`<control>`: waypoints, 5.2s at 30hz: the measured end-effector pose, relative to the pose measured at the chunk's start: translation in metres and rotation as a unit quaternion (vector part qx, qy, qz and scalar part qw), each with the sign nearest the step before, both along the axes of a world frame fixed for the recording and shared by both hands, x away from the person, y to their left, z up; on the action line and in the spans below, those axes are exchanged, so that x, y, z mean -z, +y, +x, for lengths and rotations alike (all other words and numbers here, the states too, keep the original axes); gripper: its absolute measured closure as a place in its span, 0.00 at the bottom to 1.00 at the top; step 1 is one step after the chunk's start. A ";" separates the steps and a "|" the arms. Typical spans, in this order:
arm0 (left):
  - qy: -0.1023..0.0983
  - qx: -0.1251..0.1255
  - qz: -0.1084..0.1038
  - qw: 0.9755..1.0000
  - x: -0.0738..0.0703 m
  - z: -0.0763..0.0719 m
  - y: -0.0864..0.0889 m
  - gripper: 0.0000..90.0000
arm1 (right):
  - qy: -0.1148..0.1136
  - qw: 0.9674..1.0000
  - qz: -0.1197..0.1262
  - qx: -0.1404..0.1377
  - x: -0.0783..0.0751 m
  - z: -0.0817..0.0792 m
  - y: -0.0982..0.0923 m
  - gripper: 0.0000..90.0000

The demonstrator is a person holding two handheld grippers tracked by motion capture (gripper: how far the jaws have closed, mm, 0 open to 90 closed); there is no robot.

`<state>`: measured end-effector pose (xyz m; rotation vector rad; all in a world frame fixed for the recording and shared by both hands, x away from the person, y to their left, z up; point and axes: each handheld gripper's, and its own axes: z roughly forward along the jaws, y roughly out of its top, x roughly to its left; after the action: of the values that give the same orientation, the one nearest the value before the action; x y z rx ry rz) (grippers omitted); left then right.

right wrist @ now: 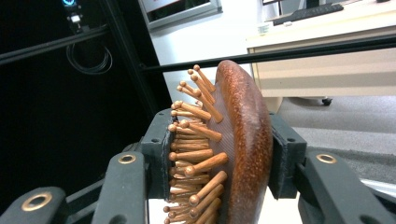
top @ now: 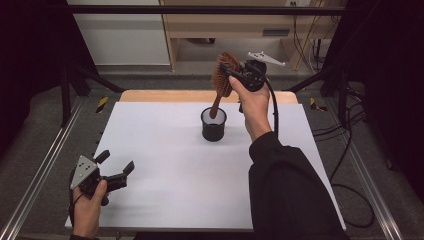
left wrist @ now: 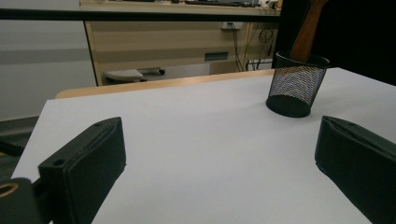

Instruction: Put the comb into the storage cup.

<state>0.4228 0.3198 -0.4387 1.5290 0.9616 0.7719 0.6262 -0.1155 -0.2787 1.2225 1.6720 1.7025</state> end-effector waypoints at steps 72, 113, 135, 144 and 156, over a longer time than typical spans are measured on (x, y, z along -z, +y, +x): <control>0.004 0.026 -0.002 1.000 0.005 0.009 -0.009 0.03 | 0.066 0.998 0.013 -0.008 0.069 0.011 0.014 0.56; 0.006 0.031 0.000 1.000 0.005 0.009 -0.010 0.03 | 0.080 0.996 -0.030 -0.007 0.068 0.030 0.014 0.50; 0.008 0.029 0.006 1.000 0.006 0.009 -0.010 0.03 | 0.068 0.995 -0.068 -0.001 0.068 0.031 0.009 0.45; 0.008 0.028 0.005 1.000 0.006 0.009 -0.010 0.03 | 0.072 0.994 -0.079 0.007 0.069 0.032 0.004 0.43; 0.007 0.028 0.002 1.000 0.006 0.009 -0.010 0.03 | 0.072 0.994 -0.081 0.005 0.070 0.033 0.002 0.42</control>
<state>0.4320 0.3101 -0.4443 1.5601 0.9246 0.7251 0.6592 -0.1136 -0.3483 1.2985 1.8464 1.4700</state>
